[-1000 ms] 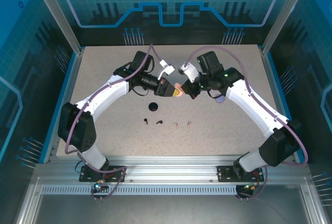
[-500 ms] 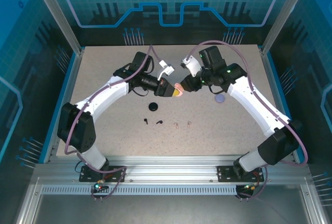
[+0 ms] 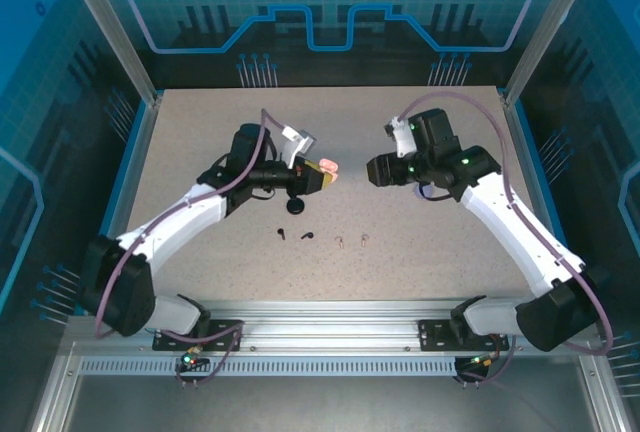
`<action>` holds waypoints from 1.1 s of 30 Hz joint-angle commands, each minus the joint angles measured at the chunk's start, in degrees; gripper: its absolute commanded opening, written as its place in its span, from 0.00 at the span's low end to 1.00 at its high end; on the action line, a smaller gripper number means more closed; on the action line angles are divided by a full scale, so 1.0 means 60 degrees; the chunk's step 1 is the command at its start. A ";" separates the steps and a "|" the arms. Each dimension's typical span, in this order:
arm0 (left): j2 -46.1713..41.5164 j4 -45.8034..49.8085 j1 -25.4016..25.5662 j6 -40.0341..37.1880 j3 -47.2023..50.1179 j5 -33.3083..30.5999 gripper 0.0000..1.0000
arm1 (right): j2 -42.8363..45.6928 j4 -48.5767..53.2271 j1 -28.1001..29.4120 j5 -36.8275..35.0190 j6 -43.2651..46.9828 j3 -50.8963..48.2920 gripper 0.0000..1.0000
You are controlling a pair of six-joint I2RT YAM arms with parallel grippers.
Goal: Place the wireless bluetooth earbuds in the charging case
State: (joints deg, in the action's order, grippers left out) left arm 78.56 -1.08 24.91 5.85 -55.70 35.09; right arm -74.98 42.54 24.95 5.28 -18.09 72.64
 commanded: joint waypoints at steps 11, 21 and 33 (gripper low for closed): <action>-0.1747 -0.7284 -0.0068 0.0755 0.2528 -0.4925 0.00 | -0.2290 -0.1008 0.1995 -0.0663 -0.1843 -0.1379 0.58; -0.2368 -0.6763 -0.0066 0.0612 0.1855 -0.5748 0.00 | -0.4853 -0.0522 0.3312 -0.1630 -0.2043 -0.0264 0.52; -0.2565 -0.6455 -0.0076 0.0453 0.1817 -0.5572 0.00 | -0.6287 0.0547 0.3941 -0.2608 -0.2383 0.0891 0.45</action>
State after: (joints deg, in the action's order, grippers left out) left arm 64.38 -39.70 24.91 10.17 -43.51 2.31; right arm -111.39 42.24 47.68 -8.29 -31.07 76.51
